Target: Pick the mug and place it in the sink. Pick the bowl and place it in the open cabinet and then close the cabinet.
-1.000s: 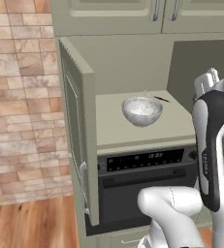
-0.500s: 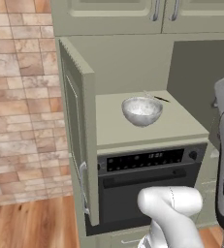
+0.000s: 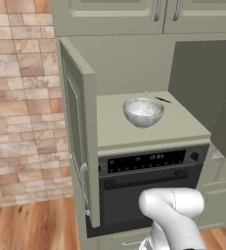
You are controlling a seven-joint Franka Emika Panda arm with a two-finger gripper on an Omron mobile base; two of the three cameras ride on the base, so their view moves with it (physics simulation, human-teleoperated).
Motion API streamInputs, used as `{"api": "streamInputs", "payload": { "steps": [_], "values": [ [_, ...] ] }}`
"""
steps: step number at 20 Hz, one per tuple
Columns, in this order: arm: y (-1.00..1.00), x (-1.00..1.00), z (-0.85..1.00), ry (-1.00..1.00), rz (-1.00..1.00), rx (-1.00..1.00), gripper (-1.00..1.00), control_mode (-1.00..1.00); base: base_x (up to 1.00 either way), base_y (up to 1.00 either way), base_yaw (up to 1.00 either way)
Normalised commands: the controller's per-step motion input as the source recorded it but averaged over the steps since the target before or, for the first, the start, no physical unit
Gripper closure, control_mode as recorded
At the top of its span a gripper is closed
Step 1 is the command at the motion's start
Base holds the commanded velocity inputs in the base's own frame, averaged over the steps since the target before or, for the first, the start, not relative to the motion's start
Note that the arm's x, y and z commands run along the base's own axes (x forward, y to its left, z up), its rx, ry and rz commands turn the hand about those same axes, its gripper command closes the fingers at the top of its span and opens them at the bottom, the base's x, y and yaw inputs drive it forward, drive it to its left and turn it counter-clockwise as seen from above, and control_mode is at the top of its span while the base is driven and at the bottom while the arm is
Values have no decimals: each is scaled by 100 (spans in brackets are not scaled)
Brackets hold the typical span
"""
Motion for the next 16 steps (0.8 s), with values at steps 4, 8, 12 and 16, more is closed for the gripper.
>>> {"api": "streamInputs", "payload": {
  "steps": [4,8,12,16],
  "values": [
    [0,-36,9,-4,0,0,-100,-100,0,0,0],
    [0,-41,0,0,0,0,-100,-100,0,0,0],
    [0,-4,0,0,0,0,-100,-100,0,0,0],
    [1,12,0,0,0,0,-100,-100,0,0,0]
  ]
}}
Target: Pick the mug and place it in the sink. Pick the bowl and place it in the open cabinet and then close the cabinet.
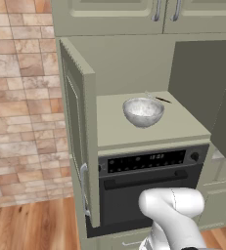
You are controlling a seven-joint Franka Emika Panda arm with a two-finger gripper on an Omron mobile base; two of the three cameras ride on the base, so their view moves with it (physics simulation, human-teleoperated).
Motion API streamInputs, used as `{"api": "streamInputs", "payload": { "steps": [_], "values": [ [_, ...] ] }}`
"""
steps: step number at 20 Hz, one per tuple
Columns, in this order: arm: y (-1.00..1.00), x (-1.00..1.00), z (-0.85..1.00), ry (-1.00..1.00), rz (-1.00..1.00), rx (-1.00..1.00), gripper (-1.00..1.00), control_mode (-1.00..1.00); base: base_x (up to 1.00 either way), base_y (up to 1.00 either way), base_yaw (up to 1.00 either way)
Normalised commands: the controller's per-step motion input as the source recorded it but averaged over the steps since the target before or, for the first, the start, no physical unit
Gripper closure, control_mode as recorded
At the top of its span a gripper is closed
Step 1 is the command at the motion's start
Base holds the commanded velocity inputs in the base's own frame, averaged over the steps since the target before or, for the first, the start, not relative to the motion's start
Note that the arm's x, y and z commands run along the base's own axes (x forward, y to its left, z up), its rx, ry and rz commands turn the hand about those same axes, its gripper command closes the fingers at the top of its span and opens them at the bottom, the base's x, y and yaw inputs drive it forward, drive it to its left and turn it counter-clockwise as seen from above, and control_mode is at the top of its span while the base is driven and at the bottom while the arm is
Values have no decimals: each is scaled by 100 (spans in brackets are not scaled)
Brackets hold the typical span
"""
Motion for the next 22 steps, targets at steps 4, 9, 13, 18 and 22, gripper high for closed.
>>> {"api": "streamInputs", "payload": {
  "steps": [4,9,13,18,22],
  "values": [
    [15,33,-2,0,0,0,-100,-100,0,0,0],
    [10,4,-33,-10,0,0,-100,-100,0,0,0],
    [11,0,-30,-10,0,0,-100,-100,0,0,0],
    [0,0,-10,-2,0,0,-100,100,-4,0,0],
    [0,0,0,0,0,0,-100,100,-46,0,0]
  ]
}}
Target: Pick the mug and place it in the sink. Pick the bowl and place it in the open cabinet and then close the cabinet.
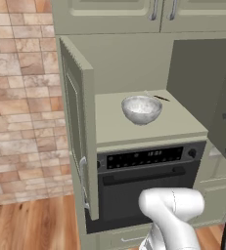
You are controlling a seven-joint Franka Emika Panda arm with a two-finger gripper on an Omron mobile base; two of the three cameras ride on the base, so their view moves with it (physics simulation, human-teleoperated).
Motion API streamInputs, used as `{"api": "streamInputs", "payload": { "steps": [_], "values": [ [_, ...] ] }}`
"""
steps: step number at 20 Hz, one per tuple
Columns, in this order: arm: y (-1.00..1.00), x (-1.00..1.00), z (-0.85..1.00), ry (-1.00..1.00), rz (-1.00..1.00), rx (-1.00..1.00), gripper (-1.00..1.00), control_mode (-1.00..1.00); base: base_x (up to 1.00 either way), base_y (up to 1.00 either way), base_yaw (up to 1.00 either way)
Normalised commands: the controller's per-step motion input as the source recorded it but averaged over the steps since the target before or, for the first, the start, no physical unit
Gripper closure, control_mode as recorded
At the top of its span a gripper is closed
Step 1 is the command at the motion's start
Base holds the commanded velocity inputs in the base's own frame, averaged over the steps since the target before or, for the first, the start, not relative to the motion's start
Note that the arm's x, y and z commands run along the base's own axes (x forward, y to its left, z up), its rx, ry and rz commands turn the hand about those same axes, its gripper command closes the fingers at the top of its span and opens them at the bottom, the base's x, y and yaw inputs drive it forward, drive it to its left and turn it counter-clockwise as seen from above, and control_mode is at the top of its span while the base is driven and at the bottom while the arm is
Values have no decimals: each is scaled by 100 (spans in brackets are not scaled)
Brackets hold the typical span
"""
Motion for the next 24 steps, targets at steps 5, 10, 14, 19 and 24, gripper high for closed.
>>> {"api": "streamInputs", "payload": {
  "steps": [5,10,14,19,24],
  "values": [
    [0,0,0,0,0,0,-100,100,-55,0,0],
    [0,0,0,0,0,0,-100,100,-27,0,0],
    [0,0,0,0,0,0,-100,100,-7,0,0],
    [0,-1,0,0,0,0,-100,-100,0,0,0],
    [-7,-46,4,-5,0,0,-100,-100,0,0,0]
  ]
}}
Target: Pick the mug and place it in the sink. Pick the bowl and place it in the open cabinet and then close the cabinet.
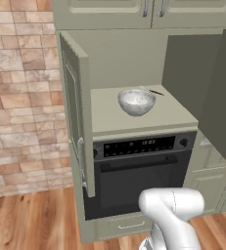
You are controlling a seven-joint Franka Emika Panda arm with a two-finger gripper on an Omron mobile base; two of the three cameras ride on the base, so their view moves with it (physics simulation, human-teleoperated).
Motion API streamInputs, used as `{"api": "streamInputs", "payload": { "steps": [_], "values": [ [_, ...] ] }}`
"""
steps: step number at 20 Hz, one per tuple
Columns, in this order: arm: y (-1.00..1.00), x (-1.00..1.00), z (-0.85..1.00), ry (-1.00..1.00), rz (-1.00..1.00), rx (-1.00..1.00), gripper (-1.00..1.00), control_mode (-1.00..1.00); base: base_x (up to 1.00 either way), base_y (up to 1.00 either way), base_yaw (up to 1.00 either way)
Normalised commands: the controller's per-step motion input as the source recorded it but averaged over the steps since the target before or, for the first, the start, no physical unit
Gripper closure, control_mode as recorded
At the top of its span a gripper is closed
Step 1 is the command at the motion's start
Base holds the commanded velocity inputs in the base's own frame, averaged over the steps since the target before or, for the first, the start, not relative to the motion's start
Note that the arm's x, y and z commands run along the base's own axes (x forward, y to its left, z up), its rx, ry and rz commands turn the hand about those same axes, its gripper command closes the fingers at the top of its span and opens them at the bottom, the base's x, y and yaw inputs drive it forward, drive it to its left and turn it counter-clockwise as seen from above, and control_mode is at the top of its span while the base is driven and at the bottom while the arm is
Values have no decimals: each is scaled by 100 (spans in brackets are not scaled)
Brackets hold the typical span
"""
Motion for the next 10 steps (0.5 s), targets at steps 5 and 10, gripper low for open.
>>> {"api": "streamInputs", "payload": {
  "steps": [5,10],
  "values": [
    [-20,-41,22,-2,0,0,-100,-100,0,0,0],
    [-25,-28,34,-1,0,1,-100,-100,0,0,0]
  ]
}}
